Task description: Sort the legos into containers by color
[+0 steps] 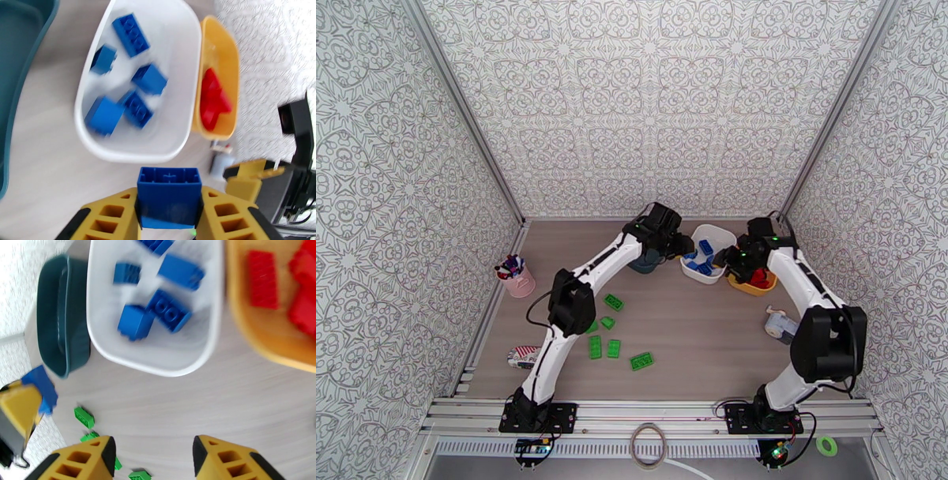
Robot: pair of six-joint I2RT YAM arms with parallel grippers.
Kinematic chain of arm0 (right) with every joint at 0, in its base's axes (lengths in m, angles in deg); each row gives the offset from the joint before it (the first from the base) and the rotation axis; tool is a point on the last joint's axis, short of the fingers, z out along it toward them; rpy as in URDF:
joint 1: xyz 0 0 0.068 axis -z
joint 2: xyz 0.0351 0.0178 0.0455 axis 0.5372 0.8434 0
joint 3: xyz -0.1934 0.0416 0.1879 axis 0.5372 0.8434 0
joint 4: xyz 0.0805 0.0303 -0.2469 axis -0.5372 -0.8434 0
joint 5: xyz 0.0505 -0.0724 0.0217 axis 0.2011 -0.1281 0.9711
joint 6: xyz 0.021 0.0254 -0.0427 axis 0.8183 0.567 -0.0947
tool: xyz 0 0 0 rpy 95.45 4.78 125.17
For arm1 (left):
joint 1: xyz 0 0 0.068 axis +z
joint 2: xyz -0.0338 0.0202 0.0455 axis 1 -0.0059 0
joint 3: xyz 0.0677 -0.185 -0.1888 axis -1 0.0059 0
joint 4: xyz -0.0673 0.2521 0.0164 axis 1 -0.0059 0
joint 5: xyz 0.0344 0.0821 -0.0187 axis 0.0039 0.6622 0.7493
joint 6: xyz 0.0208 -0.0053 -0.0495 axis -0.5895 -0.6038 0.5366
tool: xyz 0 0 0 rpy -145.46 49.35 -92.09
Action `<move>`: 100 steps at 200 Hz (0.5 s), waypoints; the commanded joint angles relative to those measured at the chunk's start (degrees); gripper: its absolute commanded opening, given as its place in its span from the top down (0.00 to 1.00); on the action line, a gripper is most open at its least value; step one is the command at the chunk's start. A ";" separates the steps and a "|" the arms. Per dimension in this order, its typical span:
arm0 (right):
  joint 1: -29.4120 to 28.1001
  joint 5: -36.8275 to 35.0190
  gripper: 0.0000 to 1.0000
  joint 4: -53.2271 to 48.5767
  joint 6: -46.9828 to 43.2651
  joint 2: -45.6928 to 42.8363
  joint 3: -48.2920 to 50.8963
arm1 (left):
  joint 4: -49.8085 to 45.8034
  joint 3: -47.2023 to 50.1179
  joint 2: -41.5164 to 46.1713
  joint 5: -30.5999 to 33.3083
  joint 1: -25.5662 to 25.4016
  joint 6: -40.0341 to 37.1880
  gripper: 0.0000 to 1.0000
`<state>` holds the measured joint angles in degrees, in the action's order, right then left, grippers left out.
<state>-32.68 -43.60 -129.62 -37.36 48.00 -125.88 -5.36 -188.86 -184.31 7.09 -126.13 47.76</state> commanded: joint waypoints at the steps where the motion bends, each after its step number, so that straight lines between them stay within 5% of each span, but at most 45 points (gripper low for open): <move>1: 0.34 1.25 0.43 -2.21 -1.07 -1.15 -2.10 | 7.98 -5.61 -5.15 -5.09 0.22 8.74 0.60; 25: 0.53 1.58 0.44 -2.94 -1.21 -0.98 -2.36 | 13.00 -12.66 -11.72 -7.08 -0.14 14.27 0.55; 62: 0.53 2.12 0.43 -4.70 -2.27 -1.55 -2.81 | 17.82 -15.40 -15.70 -7.81 -0.18 19.04 0.21; 100: 0.45 2.72 0.37 -5.19 -3.99 -3.92 -1.21 | 17.29 -10.63 -9.94 -5.93 0.26 15.12 0.20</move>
<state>-32.42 -42.07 -133.36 -39.50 47.32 -126.64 9.07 -202.12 -199.81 1.17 -126.13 64.20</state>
